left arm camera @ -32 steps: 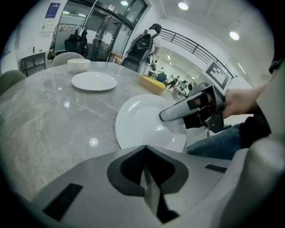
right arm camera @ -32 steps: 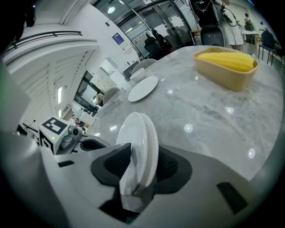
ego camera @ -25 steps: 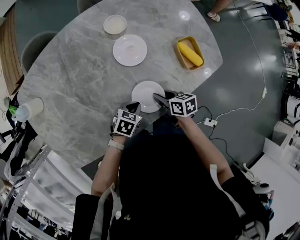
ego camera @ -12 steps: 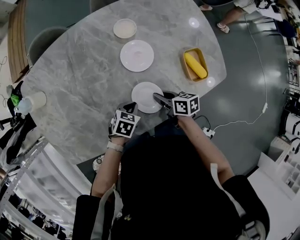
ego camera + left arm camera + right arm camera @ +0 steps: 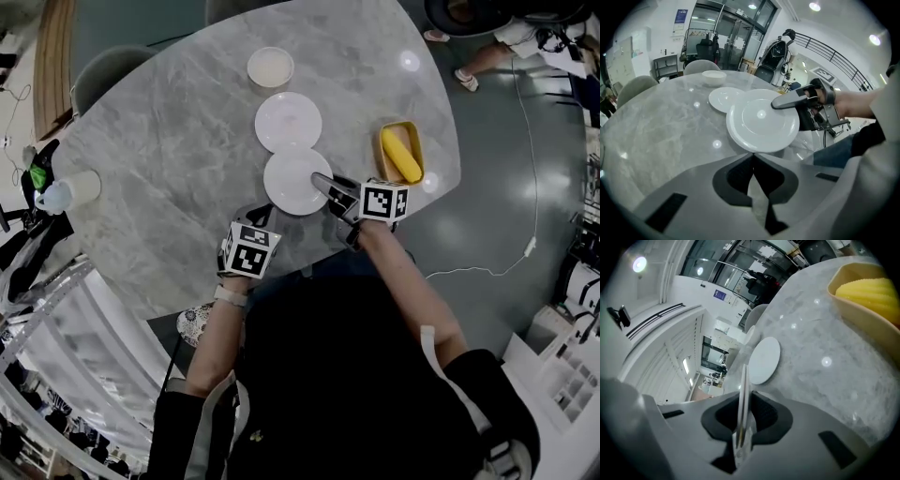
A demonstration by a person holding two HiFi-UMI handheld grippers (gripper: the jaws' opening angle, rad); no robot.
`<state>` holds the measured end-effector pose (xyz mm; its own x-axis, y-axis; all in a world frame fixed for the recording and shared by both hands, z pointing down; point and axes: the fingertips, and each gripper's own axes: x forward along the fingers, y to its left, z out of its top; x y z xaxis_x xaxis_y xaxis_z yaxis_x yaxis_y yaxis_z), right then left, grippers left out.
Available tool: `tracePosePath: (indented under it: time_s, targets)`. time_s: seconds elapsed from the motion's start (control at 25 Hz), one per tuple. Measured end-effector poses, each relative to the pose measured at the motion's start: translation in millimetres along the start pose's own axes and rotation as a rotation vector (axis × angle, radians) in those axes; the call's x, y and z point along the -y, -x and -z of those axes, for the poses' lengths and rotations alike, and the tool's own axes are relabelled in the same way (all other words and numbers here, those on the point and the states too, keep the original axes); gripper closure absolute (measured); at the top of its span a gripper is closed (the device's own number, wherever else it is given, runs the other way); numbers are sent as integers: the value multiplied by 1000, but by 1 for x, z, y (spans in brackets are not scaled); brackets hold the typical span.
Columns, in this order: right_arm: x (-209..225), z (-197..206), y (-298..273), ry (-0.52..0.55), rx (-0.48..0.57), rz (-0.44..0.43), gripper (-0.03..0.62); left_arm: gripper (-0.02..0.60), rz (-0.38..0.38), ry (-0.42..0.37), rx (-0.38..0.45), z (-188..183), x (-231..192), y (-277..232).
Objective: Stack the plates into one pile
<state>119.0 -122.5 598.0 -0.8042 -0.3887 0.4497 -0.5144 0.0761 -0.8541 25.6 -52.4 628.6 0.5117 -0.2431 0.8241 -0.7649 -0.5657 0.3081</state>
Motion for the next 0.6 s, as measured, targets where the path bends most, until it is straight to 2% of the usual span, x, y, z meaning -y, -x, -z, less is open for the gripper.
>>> tracePosePath:
  time_s: [0.32, 0.6]
  targets:
    - [9, -53, -14, -94, 66, -37, 542, 572, -45, 65, 16, -9, -11, -4]
    - [22, -79, -32, -160, 92, -45, 542, 573, -69, 133, 11, -2, -15, -12]
